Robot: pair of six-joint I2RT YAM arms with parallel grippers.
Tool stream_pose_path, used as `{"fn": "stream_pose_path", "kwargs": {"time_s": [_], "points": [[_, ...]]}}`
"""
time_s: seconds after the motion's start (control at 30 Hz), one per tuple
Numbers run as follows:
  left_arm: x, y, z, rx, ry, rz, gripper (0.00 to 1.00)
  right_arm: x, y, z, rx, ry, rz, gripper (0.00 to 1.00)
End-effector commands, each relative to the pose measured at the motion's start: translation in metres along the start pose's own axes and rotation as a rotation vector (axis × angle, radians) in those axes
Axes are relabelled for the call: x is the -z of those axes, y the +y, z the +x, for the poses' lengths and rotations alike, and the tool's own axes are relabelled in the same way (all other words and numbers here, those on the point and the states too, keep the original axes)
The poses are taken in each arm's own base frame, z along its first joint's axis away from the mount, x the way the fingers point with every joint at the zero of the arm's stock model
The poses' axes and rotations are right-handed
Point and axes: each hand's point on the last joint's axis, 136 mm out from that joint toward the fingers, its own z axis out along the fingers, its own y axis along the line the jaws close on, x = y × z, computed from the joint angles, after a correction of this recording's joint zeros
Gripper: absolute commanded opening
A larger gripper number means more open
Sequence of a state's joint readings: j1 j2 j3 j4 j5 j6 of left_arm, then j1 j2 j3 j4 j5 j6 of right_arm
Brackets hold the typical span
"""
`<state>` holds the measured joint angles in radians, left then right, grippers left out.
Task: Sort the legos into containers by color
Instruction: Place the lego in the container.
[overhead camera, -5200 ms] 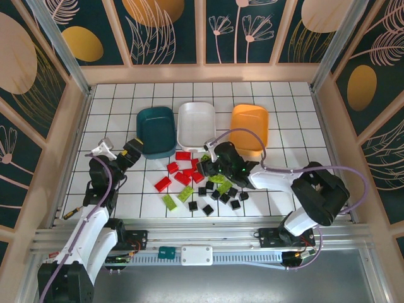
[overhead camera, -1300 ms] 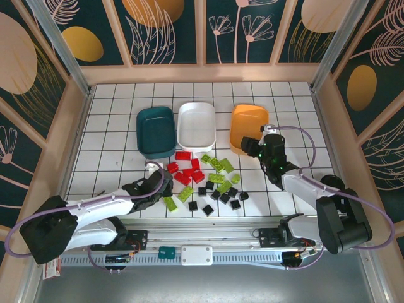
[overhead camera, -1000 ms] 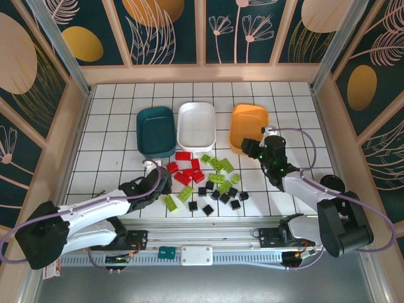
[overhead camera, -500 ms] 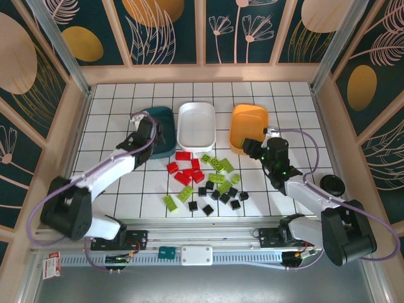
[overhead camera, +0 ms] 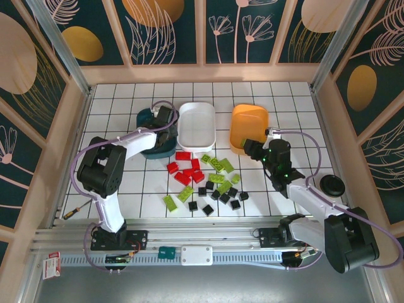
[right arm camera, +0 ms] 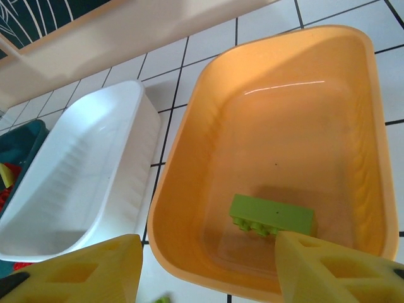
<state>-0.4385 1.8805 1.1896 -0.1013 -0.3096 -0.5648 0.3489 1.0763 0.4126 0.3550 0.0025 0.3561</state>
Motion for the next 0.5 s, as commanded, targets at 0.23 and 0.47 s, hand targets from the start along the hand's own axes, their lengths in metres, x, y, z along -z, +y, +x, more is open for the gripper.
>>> {"fn": "stream_pose_path", "kwargs": {"time_s": [0.23,0.47], "points": [[0.002,-0.045,0.006,-0.002,0.027,0.152,0.00,-0.008,-0.001,0.005,-0.032,0.004,0.001,0.58],[-0.005,-0.055,0.006,-0.010,0.037,0.157,0.04,-0.010,0.003,0.011,-0.043,0.035,-0.013,0.58]]}}
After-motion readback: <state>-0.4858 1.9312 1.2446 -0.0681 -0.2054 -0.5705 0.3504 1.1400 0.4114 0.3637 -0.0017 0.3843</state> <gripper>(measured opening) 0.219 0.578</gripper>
